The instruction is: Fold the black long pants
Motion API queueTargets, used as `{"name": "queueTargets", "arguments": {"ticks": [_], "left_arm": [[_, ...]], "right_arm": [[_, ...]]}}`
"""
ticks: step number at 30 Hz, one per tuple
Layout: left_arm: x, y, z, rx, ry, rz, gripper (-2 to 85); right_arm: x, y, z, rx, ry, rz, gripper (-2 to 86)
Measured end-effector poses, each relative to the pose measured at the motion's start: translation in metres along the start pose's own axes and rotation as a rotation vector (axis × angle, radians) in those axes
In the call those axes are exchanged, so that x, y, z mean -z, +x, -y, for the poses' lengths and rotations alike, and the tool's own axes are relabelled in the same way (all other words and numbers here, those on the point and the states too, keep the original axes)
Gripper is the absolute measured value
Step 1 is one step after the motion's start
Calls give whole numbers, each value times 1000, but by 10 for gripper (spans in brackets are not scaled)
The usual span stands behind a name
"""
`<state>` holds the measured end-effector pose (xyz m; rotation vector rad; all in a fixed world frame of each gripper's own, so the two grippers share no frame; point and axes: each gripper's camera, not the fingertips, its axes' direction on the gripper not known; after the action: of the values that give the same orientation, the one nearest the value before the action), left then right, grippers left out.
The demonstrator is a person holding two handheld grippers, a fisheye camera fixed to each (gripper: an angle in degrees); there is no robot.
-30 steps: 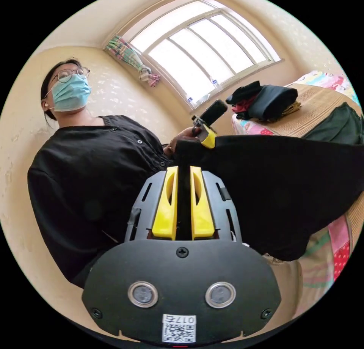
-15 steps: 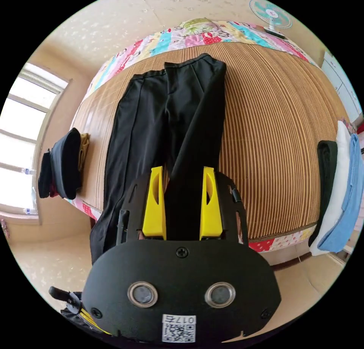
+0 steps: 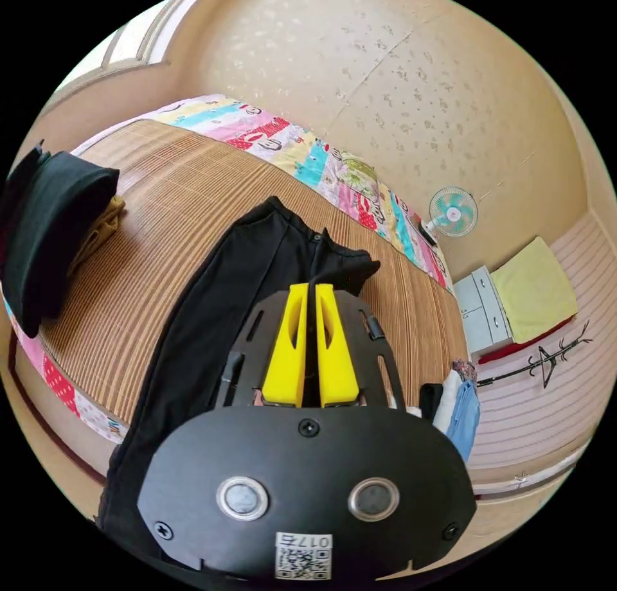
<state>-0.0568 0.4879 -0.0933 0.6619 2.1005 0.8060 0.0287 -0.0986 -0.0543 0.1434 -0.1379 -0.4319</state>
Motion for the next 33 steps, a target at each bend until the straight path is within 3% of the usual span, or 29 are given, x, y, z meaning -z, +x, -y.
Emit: {"name": "queueTargets", "arguments": {"ticks": [4, 8, 15, 20, 26, 30, 33], "left_arm": [[22, -1, -13, 7, -2, -3, 0], [40, -9, -25, 25, -64, 71, 2], [58, -48, -40, 128, -174, -29, 4], [70, -62, -40, 158, -234, -43, 11], [92, -86, -44, 242, -330, -20, 36], [117, -111, -49, 344, -220, -51, 69], [125, -127, -46, 405, -137, -48, 83]], "right_arm": [[5, -53, 18, 133, 18, 219, 21], [-35, -79, 13, 118, -129, 511, 21], [-59, -22, -42, 139, -82, 1037, 24], [-44, 70, -119, -25, 8, 1090, 30], [-51, 155, -246, -199, -55, 993, 41], [-62, 179, -319, -276, -126, 1070, 66], [-57, 177, -347, -256, -76, 1166, 82]]}}
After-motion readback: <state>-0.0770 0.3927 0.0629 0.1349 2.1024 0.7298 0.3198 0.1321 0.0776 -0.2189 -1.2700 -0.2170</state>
